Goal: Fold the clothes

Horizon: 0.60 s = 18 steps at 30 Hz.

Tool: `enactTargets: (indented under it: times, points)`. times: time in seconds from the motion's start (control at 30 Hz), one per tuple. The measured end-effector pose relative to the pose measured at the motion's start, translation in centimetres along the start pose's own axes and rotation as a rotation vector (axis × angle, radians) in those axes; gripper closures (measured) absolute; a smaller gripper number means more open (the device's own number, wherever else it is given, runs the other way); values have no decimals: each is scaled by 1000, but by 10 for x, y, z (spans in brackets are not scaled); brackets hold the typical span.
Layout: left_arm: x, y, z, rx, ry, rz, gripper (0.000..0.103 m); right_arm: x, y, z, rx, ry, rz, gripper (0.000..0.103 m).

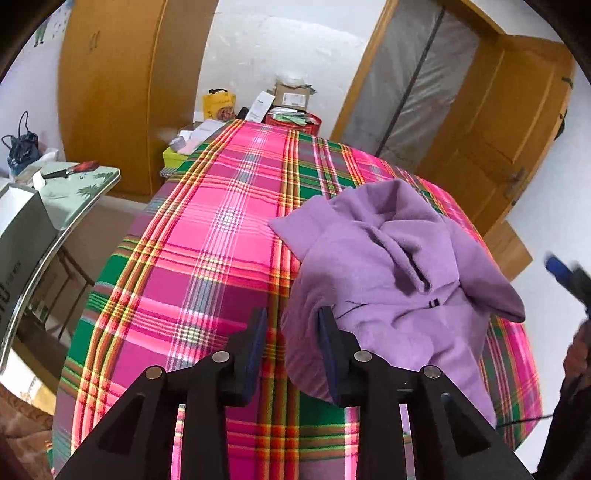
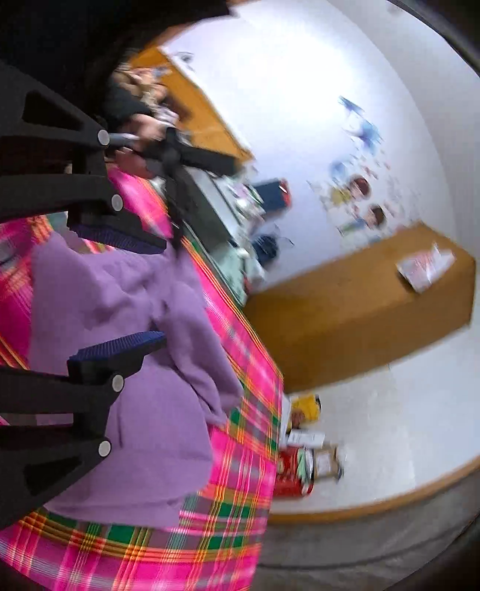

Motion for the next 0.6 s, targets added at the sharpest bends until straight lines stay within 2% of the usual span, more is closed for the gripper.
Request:
enactTargets:
  times: [0.1, 0.3, 0.43, 0.6]
  points:
    - [-10, 3, 5, -8, -12, 6, 73, -45, 22, 21, -7, -85, 106, 58]
    - [-10, 11, 10, -23, 0, -10, 68, -137, 52, 88, 58, -142, 344, 58]
    - [-4, 12, 17, -15, -9, -27, 57, -175, 60, 141, 159, -101, 417, 57]
    - [-1, 10, 29, 8, -21, -35, 56, -195, 48, 196, 337, -63, 468, 59]
Point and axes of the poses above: each gripper's, at about its wrist camera, not at the fingertips, and z roughly the way its jaws point, x to its left, y to its top, the point moved 6 cm from there along z, roughly the way its jaws point, and after that the axes turned 3 degrees about y, right-handed, at the moved point
